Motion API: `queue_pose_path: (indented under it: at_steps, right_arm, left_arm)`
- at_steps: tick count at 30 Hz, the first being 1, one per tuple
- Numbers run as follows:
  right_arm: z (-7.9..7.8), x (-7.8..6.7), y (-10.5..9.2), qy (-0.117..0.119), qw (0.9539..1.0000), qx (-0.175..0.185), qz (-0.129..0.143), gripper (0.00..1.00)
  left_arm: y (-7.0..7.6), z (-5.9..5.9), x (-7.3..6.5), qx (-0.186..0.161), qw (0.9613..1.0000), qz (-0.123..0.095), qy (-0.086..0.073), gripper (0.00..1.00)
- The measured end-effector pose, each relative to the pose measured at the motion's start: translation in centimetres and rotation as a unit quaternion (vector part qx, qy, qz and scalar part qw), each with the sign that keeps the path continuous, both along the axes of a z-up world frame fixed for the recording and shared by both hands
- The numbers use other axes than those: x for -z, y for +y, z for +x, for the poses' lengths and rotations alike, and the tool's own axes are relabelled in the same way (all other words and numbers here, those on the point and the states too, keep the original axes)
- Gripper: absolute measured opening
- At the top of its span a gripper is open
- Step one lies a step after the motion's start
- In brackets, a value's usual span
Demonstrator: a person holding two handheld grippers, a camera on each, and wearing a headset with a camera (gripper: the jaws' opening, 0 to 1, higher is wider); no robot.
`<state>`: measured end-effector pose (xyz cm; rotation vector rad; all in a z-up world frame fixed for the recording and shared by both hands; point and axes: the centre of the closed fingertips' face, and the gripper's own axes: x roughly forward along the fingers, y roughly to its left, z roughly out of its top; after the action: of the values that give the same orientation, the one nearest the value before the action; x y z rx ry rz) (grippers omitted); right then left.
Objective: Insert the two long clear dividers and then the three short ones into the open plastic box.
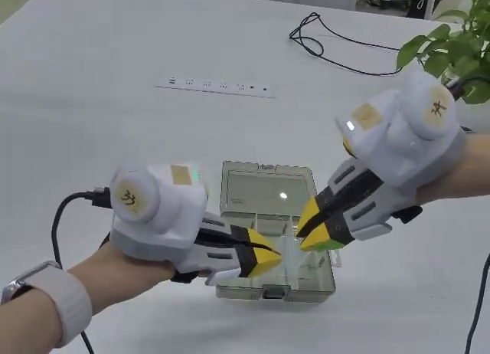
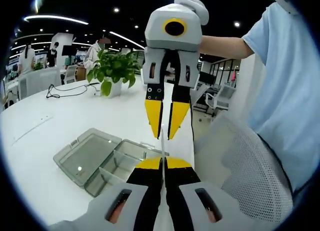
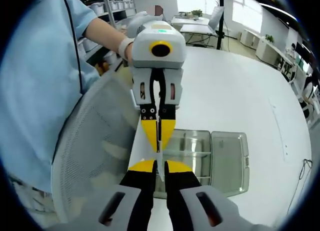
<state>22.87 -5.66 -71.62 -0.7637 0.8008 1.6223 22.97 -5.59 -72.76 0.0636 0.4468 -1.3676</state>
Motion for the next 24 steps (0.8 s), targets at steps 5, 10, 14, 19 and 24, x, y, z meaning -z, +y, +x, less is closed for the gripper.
queue_pose_path:
  at_steps: [5,10,14,19,24]
  right_arm:
    - [0.25,0.21,-0.05,0.002,1.0,-0.005,-0.005,0.04]
    - [-0.05,0.08,0.05,0.0,0.9999,-0.013,-0.011,0.03]
    - [-0.15,0.23,0.17,0.001,0.9996,-0.011,-0.026,0.02]
    - [-0.18,0.39,0.11,0.002,0.9993,-0.006,-0.036,0.02]
    - [-0.1,0.48,0.26,0.002,0.9992,-0.005,-0.039,0.02]
  left_arm:
    - [-0.05,-0.1,-0.15,0.003,1.0,-0.003,-0.003,0.0]
    - [-0.03,-0.14,-0.17,0.004,1.0,-0.005,-0.004,0.0]
    - [-0.17,-0.31,0.07,0.011,0.9999,0.004,-0.009,0.0]
    - [-0.12,-0.27,0.27,0.01,0.9998,0.01,-0.012,0.0]
    - [0.05,-0.17,0.42,0.007,0.9997,0.014,-0.017,0.0]
